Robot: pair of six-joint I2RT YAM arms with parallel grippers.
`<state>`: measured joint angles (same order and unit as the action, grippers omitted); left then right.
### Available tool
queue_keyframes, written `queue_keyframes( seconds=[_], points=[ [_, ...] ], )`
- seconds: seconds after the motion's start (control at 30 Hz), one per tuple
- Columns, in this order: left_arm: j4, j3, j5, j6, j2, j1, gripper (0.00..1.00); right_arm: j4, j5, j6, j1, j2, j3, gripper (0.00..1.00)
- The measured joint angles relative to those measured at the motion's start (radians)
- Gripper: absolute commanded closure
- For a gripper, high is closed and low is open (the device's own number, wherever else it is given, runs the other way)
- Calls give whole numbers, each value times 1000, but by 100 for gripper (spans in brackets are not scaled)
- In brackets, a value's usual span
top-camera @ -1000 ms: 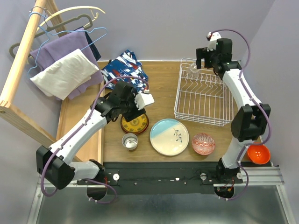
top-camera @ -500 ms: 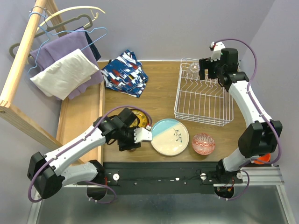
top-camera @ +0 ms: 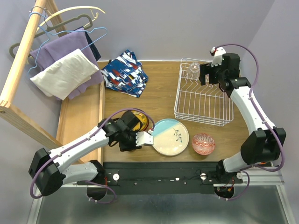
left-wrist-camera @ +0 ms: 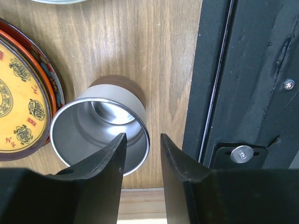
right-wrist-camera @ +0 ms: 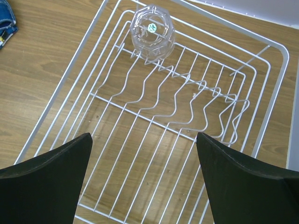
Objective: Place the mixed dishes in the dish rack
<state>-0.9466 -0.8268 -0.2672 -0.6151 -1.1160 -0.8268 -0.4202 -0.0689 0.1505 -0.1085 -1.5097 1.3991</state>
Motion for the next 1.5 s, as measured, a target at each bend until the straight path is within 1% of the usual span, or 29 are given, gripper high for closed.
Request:
queue_keyframes(
  seconds=[0.07,0.2,0.27,0.33,0.37,0.43,0.53,0.73,0.87,0.97,1.07,1.1,1.2,1.3,1.4,1.43,1.5],
  points=[
    [0,2,0,-2,-4,0,65,0,-1,0,0,9,-11,0],
    [2,2,2,-5,-21,0,69,1,-8,0,0,16,-27,0],
    [3,2,3,-7,-33,0,74,1,-8,-1,0,16,-28,0],
    [4,2,4,-11,-44,0,76,5,-8,-1,0,16,-29,0],
    [3,2,4,-14,-50,0,81,10,-8,-2,0,16,-33,0],
    [3,2,3,-18,-56,0,86,15,-8,-4,0,17,-42,0],
    [2,2,2,-31,-60,0,100,14,-8,-27,0,18,-52,0],
    [-32,-14,-8,-59,-59,-4,100,14,-9,-171,0,13,-3,0],
    [-129,-106,-3,-84,-55,-6,100,8,-59,-281,0,-9,82,0],
    [-196,-242,22,-101,-47,-7,100,6,-140,-367,1,-40,131,0],
    [-220,-350,65,-103,-46,-7,100,0,-261,-464,5,-75,146,0],
    [-219,-384,87,-101,-48,-7,100,-2,-288,-484,7,-85,147,0],
    [-187,-463,166,-93,-64,-7,100,-3,-435,-570,19,-134,147,0],
    [-96,-475,301,-98,-91,-11,100,4,-613,-671,45,-195,147,0],
    [43,-432,477,-130,-111,-23,100,69,-775,-801,69,-238,109,0],
    [126,-394,509,-141,-114,-28,100,98,-829,-858,74,-248,89,0],
    [283,-319,636,-208,-114,-48,100,134,-886,-925,78,-262,66,0]
  ],
)
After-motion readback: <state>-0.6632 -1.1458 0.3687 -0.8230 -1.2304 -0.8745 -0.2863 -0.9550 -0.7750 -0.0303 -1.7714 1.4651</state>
